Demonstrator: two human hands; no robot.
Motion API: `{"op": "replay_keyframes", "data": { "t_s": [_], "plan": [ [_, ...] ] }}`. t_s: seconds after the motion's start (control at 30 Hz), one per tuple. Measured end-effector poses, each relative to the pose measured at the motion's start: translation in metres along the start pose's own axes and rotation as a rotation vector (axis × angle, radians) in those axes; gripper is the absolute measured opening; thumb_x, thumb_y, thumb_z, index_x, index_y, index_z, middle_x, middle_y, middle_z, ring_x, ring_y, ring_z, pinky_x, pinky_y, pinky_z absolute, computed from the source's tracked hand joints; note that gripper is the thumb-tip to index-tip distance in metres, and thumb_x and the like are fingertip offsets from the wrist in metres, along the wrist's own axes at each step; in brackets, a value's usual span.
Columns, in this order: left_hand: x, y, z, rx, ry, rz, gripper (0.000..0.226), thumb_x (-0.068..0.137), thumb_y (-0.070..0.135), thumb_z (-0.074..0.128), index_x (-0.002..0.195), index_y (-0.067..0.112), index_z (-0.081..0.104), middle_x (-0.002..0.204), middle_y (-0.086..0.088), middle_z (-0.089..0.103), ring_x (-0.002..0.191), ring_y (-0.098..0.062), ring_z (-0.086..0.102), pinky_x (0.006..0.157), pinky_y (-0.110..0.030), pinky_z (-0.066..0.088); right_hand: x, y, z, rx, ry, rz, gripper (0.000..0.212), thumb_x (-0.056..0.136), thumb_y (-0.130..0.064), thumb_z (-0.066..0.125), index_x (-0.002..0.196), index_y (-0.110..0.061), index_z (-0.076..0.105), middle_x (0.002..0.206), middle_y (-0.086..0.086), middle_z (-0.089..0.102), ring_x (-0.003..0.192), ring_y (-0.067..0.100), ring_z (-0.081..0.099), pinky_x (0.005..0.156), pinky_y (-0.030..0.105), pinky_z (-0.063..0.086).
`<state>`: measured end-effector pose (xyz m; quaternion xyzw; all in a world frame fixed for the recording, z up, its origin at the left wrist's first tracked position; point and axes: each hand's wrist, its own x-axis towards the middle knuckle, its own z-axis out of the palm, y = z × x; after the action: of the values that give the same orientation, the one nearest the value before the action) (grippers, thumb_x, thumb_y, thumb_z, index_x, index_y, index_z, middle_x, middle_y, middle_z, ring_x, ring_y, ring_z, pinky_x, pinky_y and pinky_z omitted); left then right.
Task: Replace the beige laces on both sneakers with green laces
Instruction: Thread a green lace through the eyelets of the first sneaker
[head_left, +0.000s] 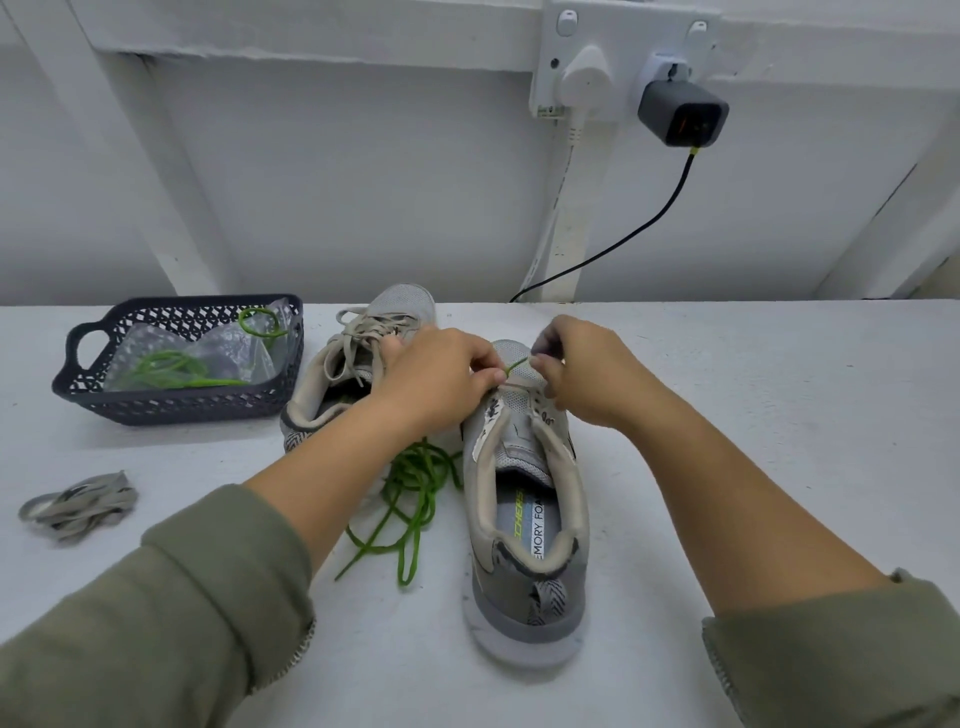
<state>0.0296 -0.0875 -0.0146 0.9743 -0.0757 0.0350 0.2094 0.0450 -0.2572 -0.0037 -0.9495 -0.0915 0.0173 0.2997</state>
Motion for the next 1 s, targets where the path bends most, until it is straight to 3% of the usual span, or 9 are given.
{"op": "replay_keyframes", "data": {
  "t_s": [0.1, 0.17, 0.23, 0.37, 0.5, 0.6, 0.7, 0.83, 1.0],
  "plan": [
    [0.0, 0.002, 0.005, 0.015, -0.008, 0.029, 0.011, 0.092, 0.042, 0.054, 0.086, 0.037, 0.062, 0.092, 0.018, 0.067, 0.101, -0.013, 0.053, 0.097, -0.044, 0.031, -0.005, 0.004, -0.001, 0.116, -0.191, 0.287, 0.035, 0.084, -0.036, 0.07, 0.096, -0.004, 0.063, 0.089, 0.015, 0.072, 0.072, 0.025, 0.073, 0.078, 0.043, 0.059],
    [0.002, 0.004, 0.008, -0.063, -0.002, 0.032, 0.011, 0.089, 0.035, 0.057, 0.079, 0.032, 0.062, 0.083, 0.014, 0.065, 0.086, -0.011, 0.052, 0.092, -0.038, 0.038, -0.008, -0.001, -0.001, 0.097, -0.261, 0.354, 0.053, 0.074, -0.047, 0.077, 0.096, -0.001, 0.065, 0.087, 0.014, 0.073, 0.07, 0.022, 0.073, 0.078, 0.041, 0.06],
    [0.003, 0.006, 0.011, -0.245, -0.004, 0.023, 0.011, 0.085, 0.025, 0.06, 0.075, 0.028, 0.062, 0.077, 0.01, 0.065, 0.069, -0.01, 0.053, 0.077, -0.027, 0.045, -0.008, -0.005, 0.0, 0.11, -0.255, 0.36, 0.046, 0.072, -0.038, 0.078, 0.096, 0.0, 0.067, 0.085, 0.013, 0.073, 0.07, 0.022, 0.073, 0.076, 0.04, 0.06],
    [0.006, 0.003, 0.018, -0.36, -0.025, 0.033, 0.008, 0.088, 0.021, 0.064, 0.083, 0.026, 0.065, 0.074, 0.012, 0.063, 0.068, -0.004, 0.054, 0.062, -0.013, 0.038, -0.01, 0.0, -0.002, 0.279, -0.219, 0.396, 0.021, 0.085, -0.014, 0.065, 0.097, 0.004, 0.067, 0.084, 0.017, 0.07, 0.072, 0.026, 0.07, 0.071, 0.037, 0.061],
    [0.007, 0.004, 0.023, -0.22, -0.062, 0.086, 0.009, 0.088, 0.029, 0.066, 0.09, 0.026, 0.074, 0.086, 0.007, 0.071, 0.081, -0.009, 0.06, 0.076, -0.023, 0.047, -0.014, 0.004, -0.004, 0.348, -0.223, 0.397, 0.013, 0.088, -0.006, 0.059, 0.094, 0.0, 0.068, 0.08, 0.012, 0.066, 0.071, 0.021, 0.063, 0.066, 0.03, 0.059],
    [0.008, 0.01, 0.022, -0.088, -0.05, 0.077, 0.006, 0.084, 0.034, 0.065, 0.084, 0.031, 0.071, 0.084, 0.011, 0.07, 0.087, -0.013, 0.063, 0.081, -0.031, 0.052, -0.015, 0.004, -0.004, 0.346, -0.222, 0.384, 0.012, 0.089, -0.004, 0.057, 0.093, -0.003, 0.067, 0.079, 0.012, 0.065, 0.069, 0.02, 0.062, 0.065, 0.029, 0.058],
    [0.006, 0.016, 0.019, 0.024, -0.03, 0.061, 0.007, 0.079, 0.037, 0.063, 0.072, 0.034, 0.062, 0.078, 0.013, 0.064, 0.092, -0.015, 0.06, 0.082, -0.034, 0.051, -0.015, 0.004, -0.003, 0.344, -0.217, 0.385, 0.011, 0.089, -0.003, 0.056, 0.091, -0.003, 0.067, 0.075, 0.011, 0.063, 0.065, 0.02, 0.06, 0.064, 0.029, 0.059],
    [0.006, 0.017, 0.02, 0.039, -0.062, 0.078, 0.009, 0.078, 0.035, 0.062, 0.072, 0.031, 0.058, 0.075, 0.014, 0.056, 0.098, -0.018, 0.052, 0.085, -0.038, 0.048, -0.015, 0.004, -0.002, 0.341, -0.2, 0.378, 0.012, 0.089, -0.004, 0.056, 0.091, -0.002, 0.067, 0.076, 0.013, 0.062, 0.065, 0.021, 0.06, 0.063, 0.029, 0.059],
    [0.008, 0.016, 0.021, 0.061, -0.108, 0.088, 0.01, 0.079, 0.036, 0.061, 0.072, 0.03, 0.057, 0.079, 0.013, 0.059, 0.101, -0.017, 0.049, 0.087, -0.038, 0.044, -0.016, 0.005, -0.001, 0.324, -0.186, 0.35, 0.016, 0.09, -0.006, 0.057, 0.097, 0.004, 0.068, 0.082, 0.016, 0.064, 0.068, 0.022, 0.061, 0.062, 0.027, 0.058]
  ]
}}
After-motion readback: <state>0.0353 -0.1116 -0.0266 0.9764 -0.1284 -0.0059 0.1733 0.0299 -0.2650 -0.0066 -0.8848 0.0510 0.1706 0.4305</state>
